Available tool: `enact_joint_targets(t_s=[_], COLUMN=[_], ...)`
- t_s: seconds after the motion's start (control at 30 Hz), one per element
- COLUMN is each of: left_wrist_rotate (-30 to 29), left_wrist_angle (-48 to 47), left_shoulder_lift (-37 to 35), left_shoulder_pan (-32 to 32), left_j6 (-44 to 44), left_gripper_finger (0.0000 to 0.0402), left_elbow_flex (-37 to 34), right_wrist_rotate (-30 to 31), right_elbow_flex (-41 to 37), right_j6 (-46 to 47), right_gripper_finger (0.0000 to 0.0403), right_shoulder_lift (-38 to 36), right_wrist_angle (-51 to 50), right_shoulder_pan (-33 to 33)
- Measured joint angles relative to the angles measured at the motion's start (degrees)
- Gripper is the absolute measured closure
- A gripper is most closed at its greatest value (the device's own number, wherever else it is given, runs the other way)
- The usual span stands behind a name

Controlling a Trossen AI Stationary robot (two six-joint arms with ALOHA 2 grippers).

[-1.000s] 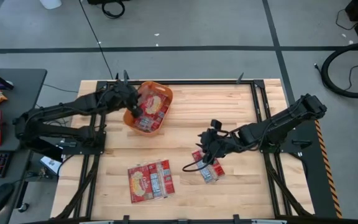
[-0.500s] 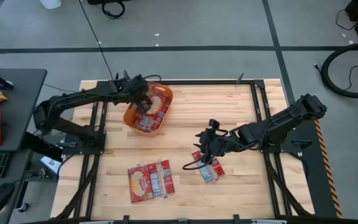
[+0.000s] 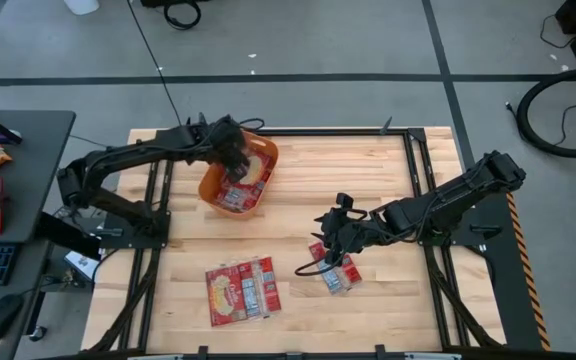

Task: Sort popcorn bags into baskets
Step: Stack the popcorn pack on top of the other popcorn into the orange bin

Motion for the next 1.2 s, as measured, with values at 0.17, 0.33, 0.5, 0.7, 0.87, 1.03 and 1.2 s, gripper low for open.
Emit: enact_joint_targets(t_s=[0.17,0.33,0.5,0.7,0.87,1.03,1.2], left_wrist_rotate=[24.3,28.6,-0.2,-24.6,-29.6,-22.5,-18.7], left_wrist_angle=[0.1,-1.0,-1.8,-1.2,1.0,3.8,3.5], left_shoulder_lift=[-1.0,-1.0,-1.0,-1.0,0.2,4.5,9.5], left_shoulder_pan=[-2.8,-7.3,-10.3,-10.3,-7.6,-3.0,-1.5], left_j6=[4.8,5.5,5.0,6.0,8.6,8.6,10.1], left_gripper_finger=[0.0217,0.0217,0.0217,0.0217,0.0217,0.0217,0.0217], left_elbow_flex=[0.0,0.0,0.0,0.0,0.0,0.0,0.0], right_wrist_rotate=[0.0,0.0,0.0,0.0,0.0,-0.1,-0.2], right_elbow_flex=[0.0,0.0,0.0,0.0,0.0,0.0,0.0], right_j6=[0.0,0.0,0.0,1.0,0.6,0.3,-0.9], right_gripper_finger=[0.0224,0.0224,0.0224,0.0224,0.0224,0.0224,0.0224], right_shoulder_lift=[0.0,0.0,0.0,0.0,0.0,0.0,0.0], right_wrist_angle=[0.0,0.0,0.5,0.9,0.9,1.9,3.7], right_shoulder_pan=[0.0,0.0,0.0,0.0,0.1,0.1,0.7])
